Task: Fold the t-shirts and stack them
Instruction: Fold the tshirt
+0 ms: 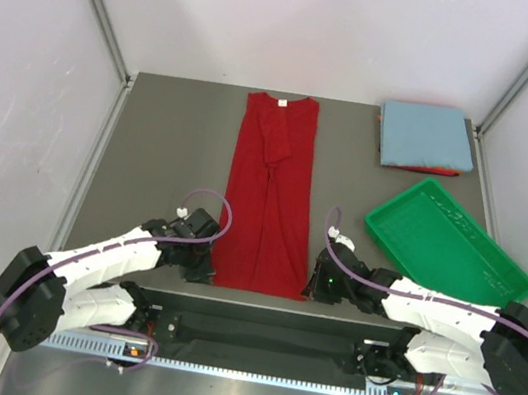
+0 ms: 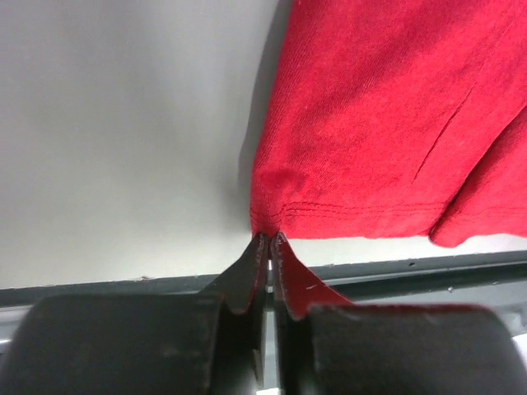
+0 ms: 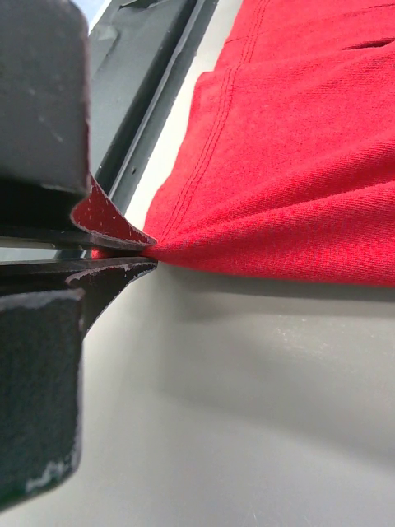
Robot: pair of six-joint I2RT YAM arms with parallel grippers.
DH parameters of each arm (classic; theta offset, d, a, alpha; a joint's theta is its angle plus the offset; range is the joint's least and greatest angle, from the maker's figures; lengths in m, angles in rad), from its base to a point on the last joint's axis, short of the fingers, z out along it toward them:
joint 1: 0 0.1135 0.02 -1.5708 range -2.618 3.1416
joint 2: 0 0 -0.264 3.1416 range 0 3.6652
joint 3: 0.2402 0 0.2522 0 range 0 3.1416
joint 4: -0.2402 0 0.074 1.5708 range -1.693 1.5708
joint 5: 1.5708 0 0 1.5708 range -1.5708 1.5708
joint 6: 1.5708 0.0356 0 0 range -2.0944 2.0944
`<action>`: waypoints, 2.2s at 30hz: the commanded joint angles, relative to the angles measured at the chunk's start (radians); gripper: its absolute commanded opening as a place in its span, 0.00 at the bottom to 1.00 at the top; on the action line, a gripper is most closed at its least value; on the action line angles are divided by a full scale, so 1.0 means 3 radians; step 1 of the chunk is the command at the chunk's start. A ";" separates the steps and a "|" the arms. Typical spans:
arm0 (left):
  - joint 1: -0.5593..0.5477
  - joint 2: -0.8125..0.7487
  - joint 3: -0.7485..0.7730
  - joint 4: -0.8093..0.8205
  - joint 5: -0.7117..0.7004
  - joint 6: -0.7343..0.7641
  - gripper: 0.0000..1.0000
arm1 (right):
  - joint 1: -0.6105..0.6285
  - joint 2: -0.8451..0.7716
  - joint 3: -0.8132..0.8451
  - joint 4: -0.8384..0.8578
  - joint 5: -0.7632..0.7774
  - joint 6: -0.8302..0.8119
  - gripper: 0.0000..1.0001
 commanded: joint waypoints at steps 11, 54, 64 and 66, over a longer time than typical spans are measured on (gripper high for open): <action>-0.0008 -0.0116 0.0070 -0.0083 -0.0332 -0.0012 0.49 | 0.0033 -0.0003 0.0081 0.0009 -0.0049 -0.0033 0.00; 0.1173 0.2624 0.3070 0.0419 0.0230 0.0995 0.00 | -0.1276 0.2384 0.3291 -0.0680 -0.0412 -0.2211 0.00; 0.1485 0.3085 0.3761 0.0357 0.0214 0.0974 0.00 | -0.1577 0.3064 0.4325 -0.1014 -0.0488 -0.2293 0.00; 0.1511 0.3182 0.3899 0.0312 0.0215 0.0964 0.00 | -0.1624 0.3146 0.4432 -0.1039 -0.0534 -0.2293 0.00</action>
